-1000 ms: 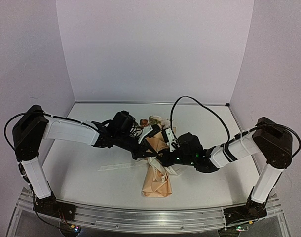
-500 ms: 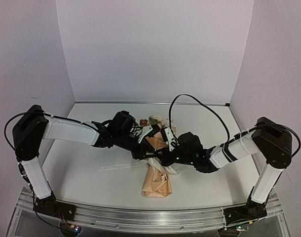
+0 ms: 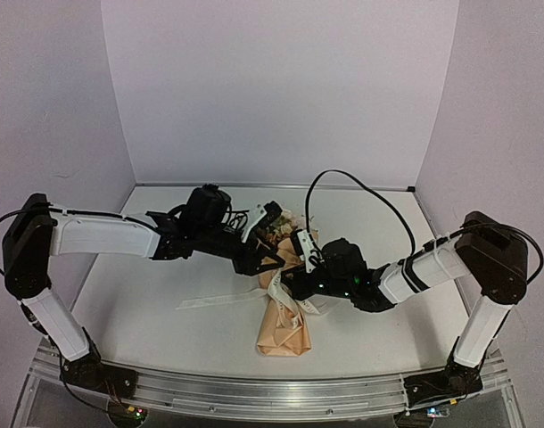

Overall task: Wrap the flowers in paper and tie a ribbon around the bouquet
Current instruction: Cross the half-tied ribbon over the folded bouquet.

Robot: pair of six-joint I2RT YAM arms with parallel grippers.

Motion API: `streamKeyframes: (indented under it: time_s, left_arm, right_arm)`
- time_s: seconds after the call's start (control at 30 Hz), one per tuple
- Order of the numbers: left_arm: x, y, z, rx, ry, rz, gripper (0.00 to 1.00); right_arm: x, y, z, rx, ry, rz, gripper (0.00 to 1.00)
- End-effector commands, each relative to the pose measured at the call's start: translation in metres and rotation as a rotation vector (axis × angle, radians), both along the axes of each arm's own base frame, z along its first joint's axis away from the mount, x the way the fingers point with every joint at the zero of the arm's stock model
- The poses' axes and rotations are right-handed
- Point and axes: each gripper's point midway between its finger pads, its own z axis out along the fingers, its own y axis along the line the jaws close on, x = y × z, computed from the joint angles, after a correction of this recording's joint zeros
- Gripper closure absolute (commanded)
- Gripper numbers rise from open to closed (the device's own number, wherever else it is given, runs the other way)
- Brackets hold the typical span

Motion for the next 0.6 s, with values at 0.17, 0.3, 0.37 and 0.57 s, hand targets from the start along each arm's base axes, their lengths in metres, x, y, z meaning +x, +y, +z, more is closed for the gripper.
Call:
streamKeyframes:
  time_s: [0.17,0.3,0.37,0.57]
  left_arm:
    - [0.044,0.029,-0.029,0.069,0.106,0.218,0.59]
    - [0.041,0.023,-0.047,0.087,0.175,0.190,0.60]
    - [0.037,0.017,-0.055,0.091,0.216,0.153,0.61]
    - [0.029,0.006,-0.055,0.053,0.257,0.087,0.59]
  right_arm:
    - [0.012,0.007,0.022,0.052,-0.053,-0.018,1.00]
    - [0.011,0.008,0.024,0.056,-0.054,-0.015,1.00]
    - [0.011,0.008,0.024,0.056,-0.055,-0.015,1.00]
    - [0.011,0.008,0.025,0.058,-0.057,-0.015,1.00]
